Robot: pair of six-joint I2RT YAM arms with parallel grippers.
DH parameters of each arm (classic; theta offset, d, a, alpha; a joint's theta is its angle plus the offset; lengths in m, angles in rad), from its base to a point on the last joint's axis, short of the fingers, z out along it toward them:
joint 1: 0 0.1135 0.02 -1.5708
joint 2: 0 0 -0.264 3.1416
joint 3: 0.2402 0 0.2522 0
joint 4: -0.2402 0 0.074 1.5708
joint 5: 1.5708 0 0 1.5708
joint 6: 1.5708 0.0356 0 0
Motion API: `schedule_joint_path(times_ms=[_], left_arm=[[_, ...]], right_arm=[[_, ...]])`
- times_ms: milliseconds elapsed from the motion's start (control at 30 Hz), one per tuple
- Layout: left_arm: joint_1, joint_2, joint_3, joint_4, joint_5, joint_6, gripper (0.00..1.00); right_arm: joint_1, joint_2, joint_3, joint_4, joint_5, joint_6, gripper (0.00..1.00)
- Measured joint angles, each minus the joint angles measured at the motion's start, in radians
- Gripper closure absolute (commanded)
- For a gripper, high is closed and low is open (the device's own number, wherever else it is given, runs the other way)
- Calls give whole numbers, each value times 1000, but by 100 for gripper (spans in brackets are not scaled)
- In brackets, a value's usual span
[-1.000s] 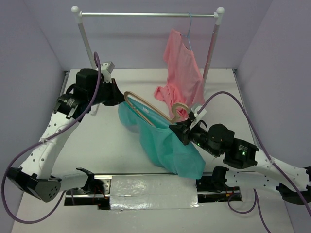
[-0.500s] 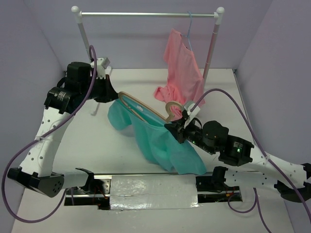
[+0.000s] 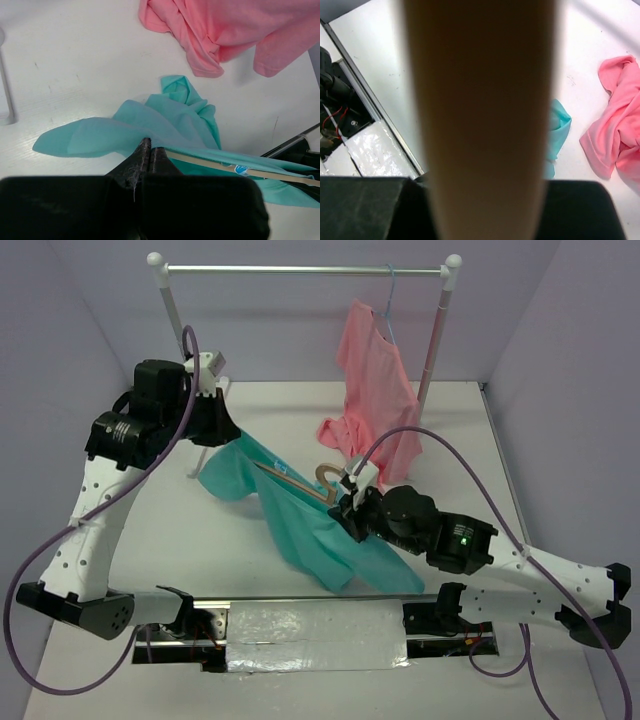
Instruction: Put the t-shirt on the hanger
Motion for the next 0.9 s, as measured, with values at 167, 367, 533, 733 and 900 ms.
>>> schedule_joint_path(times_ms=[167,367,533,733,900], left_arm=[[-18,-16,-66,50,29,-6,100],[-215,-60,-209,162,-43,-34,100],[-355,-66,-261,229,-103,-59,100],[-400,-96,-353,292,-153,-85,100],[-453,-98,-361,299,-110,-48,42]], right_arm=[[0,-8,0,-8,5,-2,100],[0,30,22,-53,20,-9,100],[0,87,34,-62,49,-11,100],[0,72,6,-21,94,-25,100],[0,46,-37,45,103,-49,100]])
